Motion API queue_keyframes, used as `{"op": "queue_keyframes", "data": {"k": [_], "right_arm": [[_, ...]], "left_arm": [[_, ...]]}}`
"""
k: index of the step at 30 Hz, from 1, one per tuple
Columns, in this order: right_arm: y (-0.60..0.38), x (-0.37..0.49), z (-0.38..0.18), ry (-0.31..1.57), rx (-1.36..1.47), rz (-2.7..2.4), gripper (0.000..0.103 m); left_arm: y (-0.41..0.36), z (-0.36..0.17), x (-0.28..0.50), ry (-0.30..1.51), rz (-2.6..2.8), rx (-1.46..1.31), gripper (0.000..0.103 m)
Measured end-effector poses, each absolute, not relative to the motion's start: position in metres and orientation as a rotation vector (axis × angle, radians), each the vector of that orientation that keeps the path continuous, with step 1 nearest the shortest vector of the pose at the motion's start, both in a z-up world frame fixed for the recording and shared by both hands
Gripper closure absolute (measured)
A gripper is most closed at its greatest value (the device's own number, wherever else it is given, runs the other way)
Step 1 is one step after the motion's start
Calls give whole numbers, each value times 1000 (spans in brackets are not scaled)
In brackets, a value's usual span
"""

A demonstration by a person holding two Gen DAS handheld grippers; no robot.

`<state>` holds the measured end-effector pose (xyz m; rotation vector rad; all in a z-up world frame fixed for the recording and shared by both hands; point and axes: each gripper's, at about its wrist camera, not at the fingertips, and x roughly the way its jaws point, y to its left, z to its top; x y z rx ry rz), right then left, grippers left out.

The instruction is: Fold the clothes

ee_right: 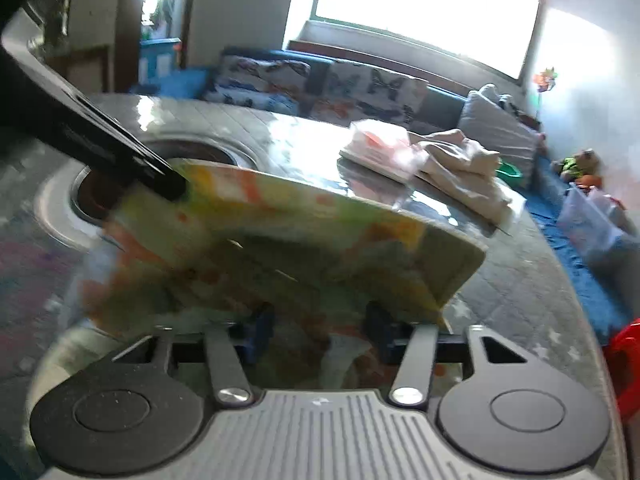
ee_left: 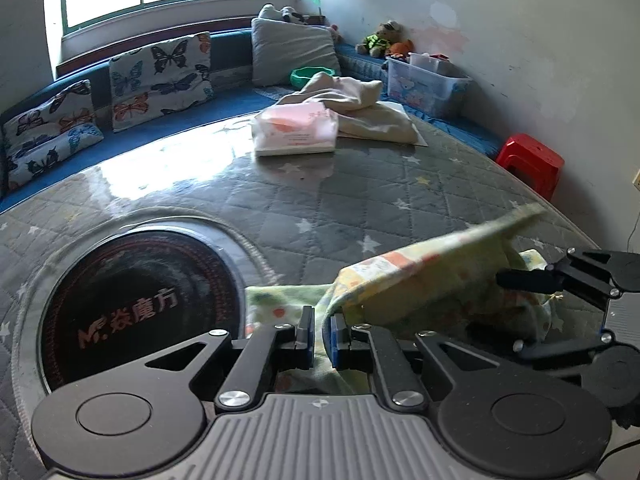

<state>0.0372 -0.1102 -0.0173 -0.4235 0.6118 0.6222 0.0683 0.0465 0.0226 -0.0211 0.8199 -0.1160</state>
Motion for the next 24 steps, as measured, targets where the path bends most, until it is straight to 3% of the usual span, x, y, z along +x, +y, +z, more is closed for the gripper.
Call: {"op": "queue_keyframes", "data": {"k": [3, 8, 11, 13, 16, 18, 21, 24], "right_arm": [[-122, 39, -18, 626, -406, 587, 87], [-151, 30, -9, 606, -391, 504, 101], [-165, 22, -5, 593, -406, 453, 101], [-174, 16, -2, 592, -401, 444, 101], [-175, 11, 1, 577, -379, 487, 89], [-169, 14, 2, 566, -369, 512, 68], [-157, 20, -1, 572, -358, 559, 67], [-142, 22, -5, 580, -374, 596, 67]], "left_arm": [[56, 19, 63, 829, -101, -34, 95], [68, 13, 50, 833, -86, -59, 95], [75, 12, 38, 831, -64, -65, 95], [80, 12, 31, 825, -50, -63, 95], [78, 13, 22, 810, -48, -23, 91], [76, 14, 17, 799, -43, 11, 88], [65, 17, 7, 759, -52, 79, 78], [53, 20, -3, 714, -67, 147, 61]]}}
